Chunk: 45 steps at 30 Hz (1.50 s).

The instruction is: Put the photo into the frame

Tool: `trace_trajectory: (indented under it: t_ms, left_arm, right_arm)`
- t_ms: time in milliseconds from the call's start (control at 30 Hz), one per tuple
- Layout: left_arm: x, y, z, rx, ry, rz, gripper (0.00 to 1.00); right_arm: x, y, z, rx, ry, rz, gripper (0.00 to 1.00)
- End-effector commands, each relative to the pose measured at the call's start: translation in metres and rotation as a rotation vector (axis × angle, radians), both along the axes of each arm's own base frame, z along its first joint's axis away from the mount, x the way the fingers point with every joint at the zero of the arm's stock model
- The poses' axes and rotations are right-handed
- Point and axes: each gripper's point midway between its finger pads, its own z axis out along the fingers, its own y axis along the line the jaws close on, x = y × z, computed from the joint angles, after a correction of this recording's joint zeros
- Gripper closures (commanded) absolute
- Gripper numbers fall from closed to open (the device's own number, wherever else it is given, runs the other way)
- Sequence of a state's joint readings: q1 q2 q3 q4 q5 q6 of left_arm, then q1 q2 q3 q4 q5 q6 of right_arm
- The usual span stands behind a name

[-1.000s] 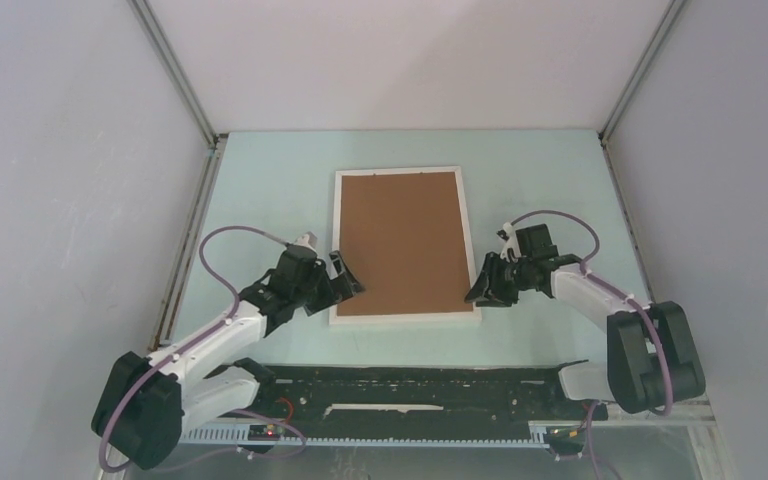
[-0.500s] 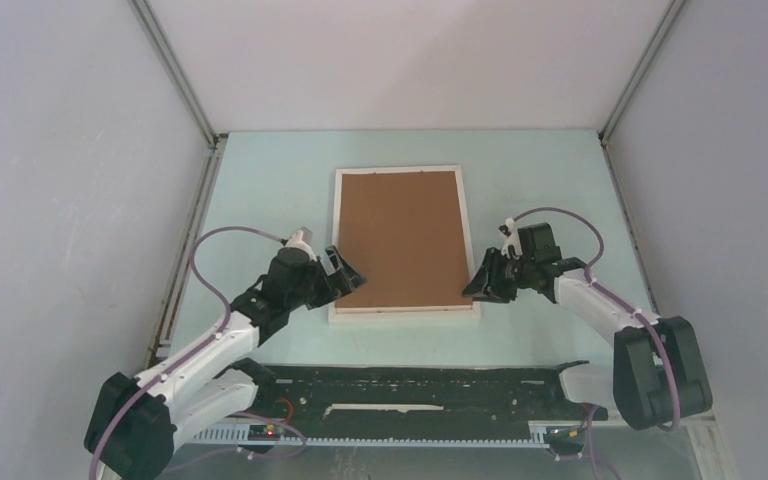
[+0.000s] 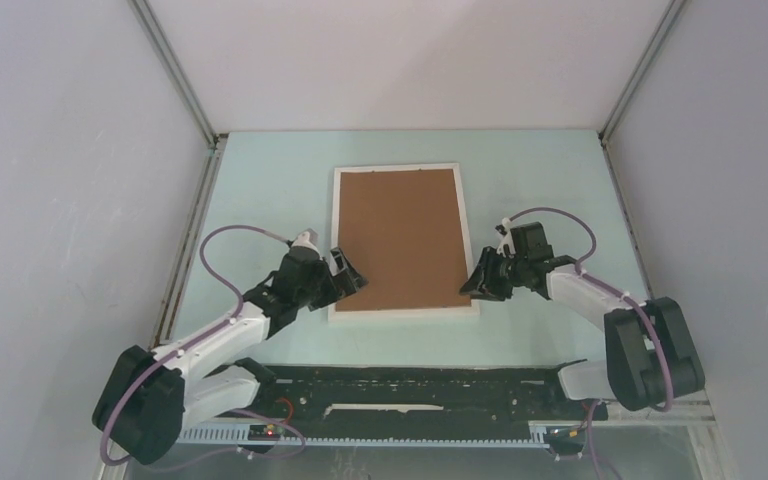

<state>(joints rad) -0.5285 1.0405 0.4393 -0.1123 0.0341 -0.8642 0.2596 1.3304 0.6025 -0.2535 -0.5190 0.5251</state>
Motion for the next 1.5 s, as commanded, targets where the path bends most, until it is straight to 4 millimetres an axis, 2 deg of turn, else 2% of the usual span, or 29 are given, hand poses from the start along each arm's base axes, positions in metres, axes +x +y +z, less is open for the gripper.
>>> trace_trajectory:
  t_ms: [0,100,300,400,500,600,833,1000,1100,1233,1367,1467]
  left_arm:
    - [0.017,-0.001,0.002,0.042,-0.041,0.025,0.00]
    - [0.021,-0.004,0.000,0.066,-0.028,0.012,0.00]
    - [0.021,0.006,-0.012,0.172,0.014,0.014,0.00]
    - [0.022,-0.002,-0.008,0.147,-0.009,-0.017,0.00]
    - [0.024,-0.016,0.012,0.072,-0.090,-0.030,0.00]
    - [0.025,-0.018,0.030,0.037,-0.154,-0.015,0.00]
    - [0.030,-0.021,0.036,0.025,-0.138,0.003,0.00]
    - [0.034,-0.023,0.049,0.006,-0.157,0.014,0.00]
    - [0.036,-0.023,0.046,0.024,-0.151,0.015,0.00]
    - [0.040,-0.022,0.032,0.071,-0.110,0.014,0.00]
    - [0.038,-0.011,0.002,0.216,-0.004,0.000,0.00]
    - [0.043,0.004,-0.002,0.316,-0.009,0.019,0.00]
  right_arm:
    - [0.035,0.012,0.008,0.024,-0.136,-0.004,0.58]
    - [0.038,0.015,0.004,0.036,-0.126,-0.003,0.59]
    - [0.036,0.009,-0.011,-0.042,-0.116,0.001,0.58]
    - [0.035,0.011,-0.010,-0.029,-0.114,0.014,0.59]
    - [0.038,0.023,0.008,0.040,-0.154,0.027,0.65]
    - [0.043,0.027,0.027,0.056,-0.219,0.016,0.66]
    - [0.049,0.023,0.039,0.069,-0.234,-0.011,0.67]
    - [0.048,0.030,0.068,0.147,-0.273,-0.017,0.67]
    - [0.052,0.029,0.080,0.144,-0.318,-0.028,0.66]
    - [0.059,0.027,0.068,0.106,-0.308,-0.030,0.66]
    - [0.069,0.012,0.027,-0.039,-0.278,-0.055,0.63]
    - [0.075,-0.002,-0.005,-0.134,-0.205,-0.075,0.60]
